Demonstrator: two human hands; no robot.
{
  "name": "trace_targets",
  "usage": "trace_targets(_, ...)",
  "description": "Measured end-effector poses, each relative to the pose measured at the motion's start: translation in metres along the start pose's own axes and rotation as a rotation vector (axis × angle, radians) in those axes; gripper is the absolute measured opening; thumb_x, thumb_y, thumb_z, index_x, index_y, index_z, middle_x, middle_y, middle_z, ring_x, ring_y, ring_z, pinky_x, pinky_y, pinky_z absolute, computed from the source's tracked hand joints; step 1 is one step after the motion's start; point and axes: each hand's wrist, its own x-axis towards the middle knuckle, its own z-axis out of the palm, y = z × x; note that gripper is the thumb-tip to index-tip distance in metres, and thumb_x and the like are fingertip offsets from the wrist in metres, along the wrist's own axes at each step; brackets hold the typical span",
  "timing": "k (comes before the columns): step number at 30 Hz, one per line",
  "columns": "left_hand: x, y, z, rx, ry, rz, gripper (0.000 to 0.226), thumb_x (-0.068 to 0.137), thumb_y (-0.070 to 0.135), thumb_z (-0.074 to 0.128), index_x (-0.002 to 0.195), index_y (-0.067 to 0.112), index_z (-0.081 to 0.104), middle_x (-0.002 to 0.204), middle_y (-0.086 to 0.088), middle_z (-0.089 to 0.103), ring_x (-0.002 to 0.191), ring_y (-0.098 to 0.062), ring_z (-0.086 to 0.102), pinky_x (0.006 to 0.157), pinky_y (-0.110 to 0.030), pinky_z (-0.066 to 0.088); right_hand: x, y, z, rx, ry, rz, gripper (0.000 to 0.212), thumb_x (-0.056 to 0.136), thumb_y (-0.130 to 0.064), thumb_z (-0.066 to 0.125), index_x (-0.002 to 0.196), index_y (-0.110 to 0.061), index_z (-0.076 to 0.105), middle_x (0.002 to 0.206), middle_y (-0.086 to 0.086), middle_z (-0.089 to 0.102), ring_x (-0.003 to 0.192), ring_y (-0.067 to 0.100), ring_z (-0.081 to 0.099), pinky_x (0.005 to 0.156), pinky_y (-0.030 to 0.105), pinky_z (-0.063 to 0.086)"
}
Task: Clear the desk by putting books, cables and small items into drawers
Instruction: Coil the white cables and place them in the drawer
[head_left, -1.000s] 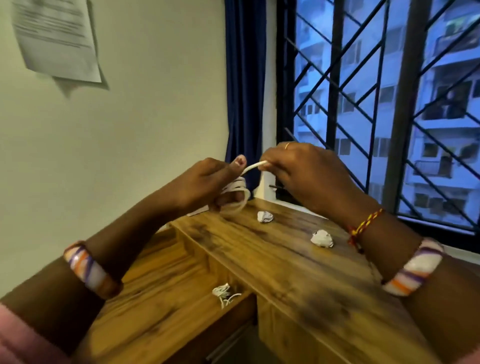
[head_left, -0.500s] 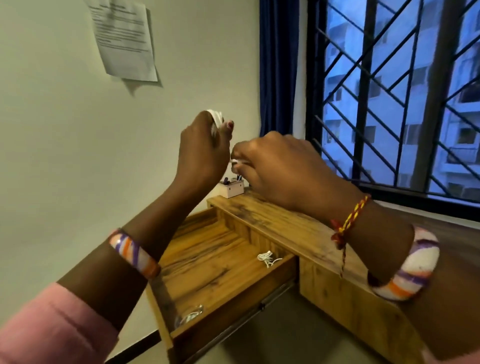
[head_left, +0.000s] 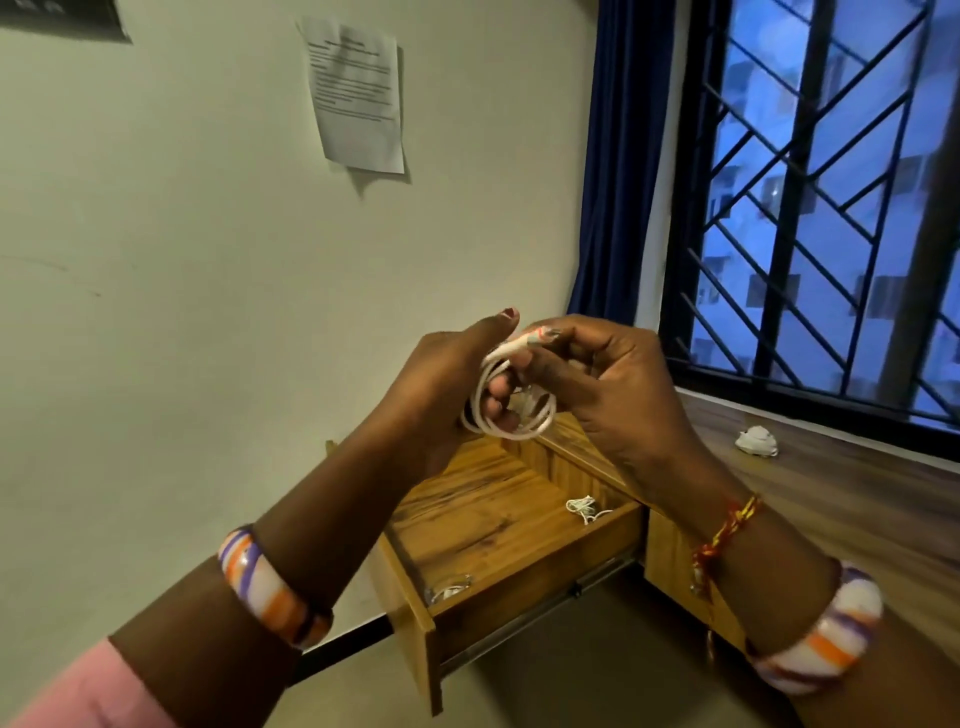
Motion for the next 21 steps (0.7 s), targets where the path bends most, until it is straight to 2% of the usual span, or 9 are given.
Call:
trace_targets(2, -0.005, -0.002, 0.002, -0.084, 0.102, -0.027, 0.044, 0.09, 0.034, 0.053, 0.053, 0.015, 0.065, 0.037, 0.004, 0.047, 0.031, -0.006, 0.043, 0.036, -0.017, 0.038, -0.001, 0.0, 0.01, -0.079, 0.022, -0.039, 0.017, 0.081, -0.009, 0.065, 0.091, -0.022, 0.068, 0.084, -0.013, 0.068, 0.085, 0.002, 0.066, 0.072, 0.017, 0.053)
trace_targets(5, -0.01, -0.004, 0.002, -0.113, 0.221, -0.016, 0.026, 0.091, 0.026, 0.051, 0.074, 0.014, 0.067, 0.052, 0.0, 0.061, 0.043, -0.009, 0.056, 0.038, -0.017, 0.04, -0.007, 0.003, 0.022, -0.137, -0.053, -0.018, 0.021, 0.085, -0.013, 0.061, 0.099, -0.028, 0.063, 0.099, -0.008, 0.067, 0.1, 0.008, 0.062, 0.083, 0.026, 0.055)
trace_targets(8, -0.011, -0.004, -0.004, -0.137, 0.237, -0.041, 0.032, 0.092, 0.026, 0.049, 0.066, 0.014, 0.063, 0.047, 0.002, 0.056, 0.043, -0.009, 0.053, 0.042, -0.02, 0.04, -0.01, 0.005, 0.031, -0.076, -0.096, 0.021, 0.024, 0.086, -0.017, 0.06, 0.104, -0.031, 0.063, 0.108, -0.006, 0.067, 0.107, 0.01, 0.06, 0.088, 0.029, 0.053)
trace_targets(11, -0.011, -0.009, -0.008, 0.097, 0.265, 0.052, 0.043, 0.096, 0.037, 0.042, 0.062, 0.016, 0.058, 0.036, 0.009, 0.046, 0.032, -0.003, 0.045, 0.036, -0.017, 0.038, -0.008, 0.007, 0.035, 0.103, -0.009, 0.124, 0.019, 0.076, -0.033, 0.06, 0.093, -0.031, 0.068, 0.091, -0.012, 0.072, 0.098, 0.008, 0.065, 0.089, 0.035, 0.053)
trace_targets(13, -0.009, -0.014, -0.011, 0.247, 0.263, 0.233, 0.046, 0.097, 0.041, 0.035, 0.068, 0.016, 0.061, 0.037, 0.009, 0.05, 0.036, 0.0, 0.047, 0.039, -0.016, 0.04, -0.003, 0.012, 0.039, 0.224, 0.017, 0.229, 0.021, 0.074, -0.037, 0.058, 0.091, -0.029, 0.069, 0.096, -0.003, 0.071, 0.102, 0.018, 0.064, 0.093, 0.048, 0.05)
trace_targets(15, -0.005, -0.016, -0.014, 0.335, 0.183, 0.377, 0.043, 0.097, 0.037, 0.031, 0.086, 0.013, 0.064, 0.044, 0.011, 0.055, 0.043, 0.002, 0.052, 0.045, -0.013, 0.042, 0.004, 0.017, 0.042, 0.303, 0.069, 0.294, 0.014, 0.083, -0.031, 0.057, 0.091, -0.03, 0.068, 0.103, 0.002, 0.069, 0.108, 0.024, 0.061, 0.097, 0.053, 0.047)
trace_targets(18, 0.007, -0.02, -0.018, 0.544, 0.0, 0.465, 0.025, 0.094, 0.026, 0.04, 0.098, 0.011, 0.059, 0.064, 0.016, 0.058, 0.06, 0.001, 0.056, 0.055, -0.01, 0.044, 0.018, 0.029, 0.038, 0.343, 0.159, 0.298, 0.017, 0.089, -0.023, 0.053, 0.087, -0.031, 0.068, 0.093, -0.01, 0.068, 0.104, 0.015, 0.06, 0.095, 0.049, 0.049)
trace_targets(19, 0.012, -0.021, -0.02, 0.654, -0.018, 0.5, 0.016, 0.093, 0.022, 0.046, 0.1, 0.012, 0.057, 0.073, 0.017, 0.057, 0.065, 0.0, 0.056, 0.059, -0.01, 0.045, 0.022, 0.032, 0.035, 0.338, 0.173, 0.284, 0.017, 0.089, -0.023, 0.054, 0.086, -0.031, 0.068, 0.091, -0.011, 0.068, 0.101, 0.014, 0.061, 0.093, 0.045, 0.052)
trace_targets(21, 0.026, -0.023, -0.02, 0.914, 0.022, 0.645, 0.02, 0.091, 0.014, 0.054, 0.11, 0.01, 0.057, 0.088, 0.013, 0.056, 0.071, 0.004, 0.051, 0.065, -0.003, 0.041, 0.031, 0.04, 0.025, 0.32, 0.196, 0.239, 0.015, 0.088, -0.023, 0.055, 0.085, -0.03, 0.069, 0.087, -0.009, 0.07, 0.097, 0.015, 0.065, 0.086, 0.036, 0.056)
